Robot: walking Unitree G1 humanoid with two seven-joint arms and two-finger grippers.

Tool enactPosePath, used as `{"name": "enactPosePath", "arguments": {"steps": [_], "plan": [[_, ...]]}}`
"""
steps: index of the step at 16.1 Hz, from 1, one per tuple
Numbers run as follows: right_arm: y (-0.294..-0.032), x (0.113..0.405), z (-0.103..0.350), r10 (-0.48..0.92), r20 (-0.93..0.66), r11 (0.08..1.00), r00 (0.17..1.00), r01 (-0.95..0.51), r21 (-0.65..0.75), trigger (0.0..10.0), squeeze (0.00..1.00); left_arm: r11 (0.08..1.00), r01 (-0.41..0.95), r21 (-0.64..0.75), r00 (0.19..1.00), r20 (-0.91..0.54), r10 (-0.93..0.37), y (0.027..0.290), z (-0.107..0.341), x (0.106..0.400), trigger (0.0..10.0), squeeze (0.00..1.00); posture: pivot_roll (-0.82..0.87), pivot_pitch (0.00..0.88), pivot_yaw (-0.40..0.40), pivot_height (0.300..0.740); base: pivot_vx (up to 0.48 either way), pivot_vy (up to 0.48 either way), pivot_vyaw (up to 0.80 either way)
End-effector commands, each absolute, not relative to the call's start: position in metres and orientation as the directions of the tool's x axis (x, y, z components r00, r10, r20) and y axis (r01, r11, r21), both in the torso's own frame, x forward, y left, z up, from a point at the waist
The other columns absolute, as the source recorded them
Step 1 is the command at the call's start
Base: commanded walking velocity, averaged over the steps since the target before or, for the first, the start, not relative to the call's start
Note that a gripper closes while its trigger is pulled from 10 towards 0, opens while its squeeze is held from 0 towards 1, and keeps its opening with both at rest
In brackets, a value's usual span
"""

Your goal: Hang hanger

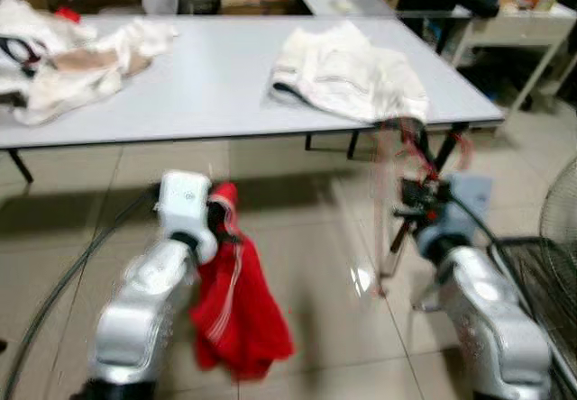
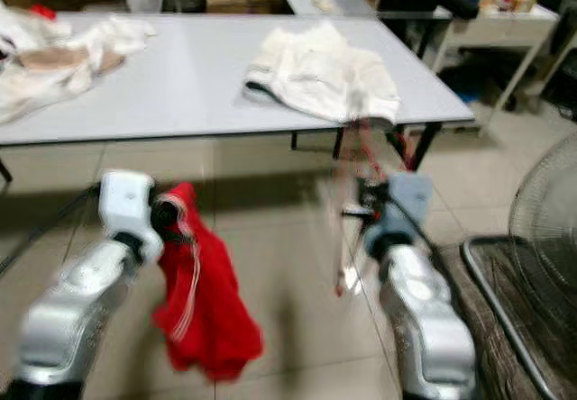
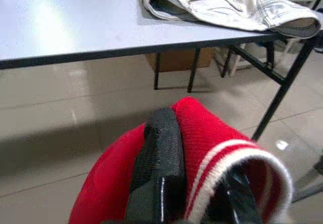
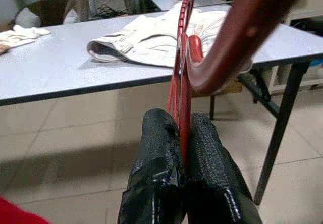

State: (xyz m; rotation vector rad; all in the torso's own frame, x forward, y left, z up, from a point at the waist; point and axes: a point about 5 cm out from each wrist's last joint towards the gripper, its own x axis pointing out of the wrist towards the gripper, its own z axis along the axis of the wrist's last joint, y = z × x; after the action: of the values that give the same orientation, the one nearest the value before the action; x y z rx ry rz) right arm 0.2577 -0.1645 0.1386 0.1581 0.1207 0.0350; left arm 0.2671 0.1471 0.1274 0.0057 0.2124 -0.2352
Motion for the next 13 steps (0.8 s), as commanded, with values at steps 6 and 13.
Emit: {"name": "enactPosePath", "arguments": {"steps": [6, 13], "plan": [[-0.1631, 0.2593, 0.1427, 0.043, -0.094, 0.987, 0.995, -0.028, 0.158, 10.0, 0.0, 0.972, 0.233, -0.002, 0.958, -0.173, -0.23, 0.1492, 0.137, 0.269, 10.0, 0.0, -0.06, 0.0, -0.033, 0.74, 0.278, 0.0, 0.0], [-0.1629, 0.2592, 0.1428, 0.043, -0.095, 0.988, 0.995, -0.028, 0.155, 10.0, 0.0, 0.972, 0.236, -0.008, 0.956, -0.177, -0.233, 0.1486, 0.1363, 0.2688, 10.0, 0.0, -0.06, 0.0, -0.034, 0.74, 0.286, 0.0, 0.0]]}}
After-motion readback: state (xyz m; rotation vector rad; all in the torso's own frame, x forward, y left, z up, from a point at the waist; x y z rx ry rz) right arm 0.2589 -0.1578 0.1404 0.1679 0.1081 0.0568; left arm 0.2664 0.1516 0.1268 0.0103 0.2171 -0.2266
